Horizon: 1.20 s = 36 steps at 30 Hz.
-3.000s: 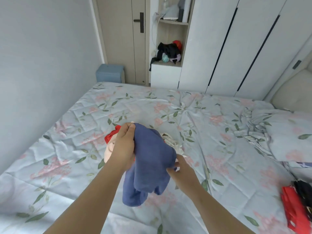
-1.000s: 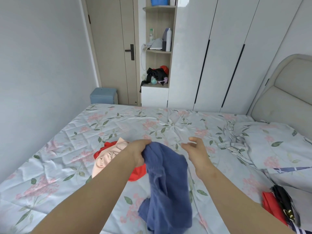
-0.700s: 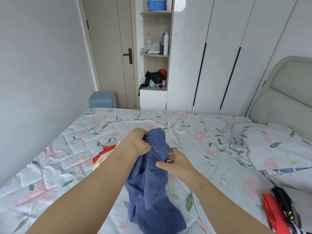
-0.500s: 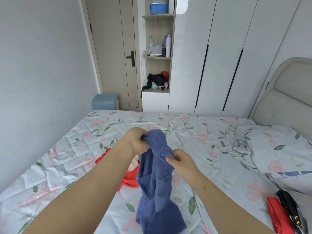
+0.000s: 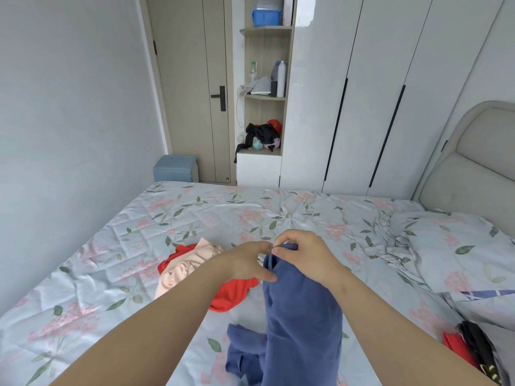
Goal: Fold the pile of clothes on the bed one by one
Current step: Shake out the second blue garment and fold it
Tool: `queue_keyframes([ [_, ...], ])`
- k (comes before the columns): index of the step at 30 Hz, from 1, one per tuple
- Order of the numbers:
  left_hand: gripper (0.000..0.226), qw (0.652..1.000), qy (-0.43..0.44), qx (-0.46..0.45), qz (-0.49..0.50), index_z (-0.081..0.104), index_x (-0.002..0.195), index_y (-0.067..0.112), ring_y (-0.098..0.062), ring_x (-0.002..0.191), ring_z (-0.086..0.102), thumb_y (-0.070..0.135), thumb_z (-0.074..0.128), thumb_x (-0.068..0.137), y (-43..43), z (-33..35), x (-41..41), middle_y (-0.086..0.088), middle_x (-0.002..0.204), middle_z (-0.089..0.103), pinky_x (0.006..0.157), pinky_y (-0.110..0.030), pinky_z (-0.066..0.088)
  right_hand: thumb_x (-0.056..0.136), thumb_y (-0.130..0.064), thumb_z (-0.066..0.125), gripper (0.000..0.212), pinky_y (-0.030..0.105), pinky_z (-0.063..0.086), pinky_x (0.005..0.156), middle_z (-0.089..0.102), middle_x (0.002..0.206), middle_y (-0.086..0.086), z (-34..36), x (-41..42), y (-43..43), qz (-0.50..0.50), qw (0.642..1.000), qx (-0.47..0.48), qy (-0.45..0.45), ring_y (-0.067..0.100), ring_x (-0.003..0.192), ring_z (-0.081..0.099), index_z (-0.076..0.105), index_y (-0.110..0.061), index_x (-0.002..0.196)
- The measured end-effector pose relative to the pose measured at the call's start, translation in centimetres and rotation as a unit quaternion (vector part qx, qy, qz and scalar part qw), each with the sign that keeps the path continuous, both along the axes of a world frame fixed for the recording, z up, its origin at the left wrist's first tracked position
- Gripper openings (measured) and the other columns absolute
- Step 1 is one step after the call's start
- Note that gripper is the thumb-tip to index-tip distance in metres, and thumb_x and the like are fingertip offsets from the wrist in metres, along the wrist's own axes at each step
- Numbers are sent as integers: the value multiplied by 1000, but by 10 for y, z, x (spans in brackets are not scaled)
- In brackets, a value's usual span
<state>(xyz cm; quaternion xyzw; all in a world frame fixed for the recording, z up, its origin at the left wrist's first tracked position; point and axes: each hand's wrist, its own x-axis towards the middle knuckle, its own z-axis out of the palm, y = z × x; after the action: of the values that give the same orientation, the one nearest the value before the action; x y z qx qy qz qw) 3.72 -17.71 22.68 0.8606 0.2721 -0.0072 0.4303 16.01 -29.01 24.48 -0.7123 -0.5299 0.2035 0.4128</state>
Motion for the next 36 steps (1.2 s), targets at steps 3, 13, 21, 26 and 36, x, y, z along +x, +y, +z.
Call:
queue_keyframes([
  [3, 21, 995, -24, 96, -13, 51, 77, 21, -15, 79, 49, 5, 58, 88, 2, 2, 4, 6, 75, 50, 71, -21, 41, 84, -13, 68, 16, 17, 43, 70, 64, 84, -1, 1, 7, -3, 9, 1000, -20, -17, 7, 76, 55, 64, -28, 85],
  [13, 6, 982, -75, 164, 55, 48, 89, 17, -16, 79, 47, 11, 48, 89, 23, 69, 4, 2, 81, 51, 62, -19, 34, 88, -27, 63, 40, 29, 30, 59, 41, 61, -5, 29, 47, 2, -59, 981, -86, -164, 12, 63, 42, 38, -19, 57],
  [21, 20, 939, -146, 308, 45, 48, 76, 27, -10, 73, 50, 31, 56, 94, 58, 178, -2, 12, 74, 53, 63, -12, 36, 90, -37, 59, 33, 33, 35, 65, 48, 61, -5, 125, 73, 16, -175, 954, 77, -229, 24, 71, 50, 47, -19, 66],
  [26, 13, 904, -203, 373, 52, 57, 91, 18, -17, 84, 51, 24, 48, 98, 65, 252, -5, 3, 85, 59, 67, -11, 35, 91, -29, 60, 22, 31, 38, 63, 54, 68, -5, 193, 78, 18, -188, 940, 202, -202, 21, 74, 51, 55, -21, 71],
  [36, 13, 953, -188, 237, 11, 56, 84, 23, -11, 67, 49, 14, 60, 92, 66, 263, -26, 0, 71, 56, 62, -20, 40, 86, -15, 68, 15, 13, 37, 61, 53, 75, -9, 222, 73, 6, -17, 970, 210, -120, 5, 69, 47, 57, -23, 78],
])
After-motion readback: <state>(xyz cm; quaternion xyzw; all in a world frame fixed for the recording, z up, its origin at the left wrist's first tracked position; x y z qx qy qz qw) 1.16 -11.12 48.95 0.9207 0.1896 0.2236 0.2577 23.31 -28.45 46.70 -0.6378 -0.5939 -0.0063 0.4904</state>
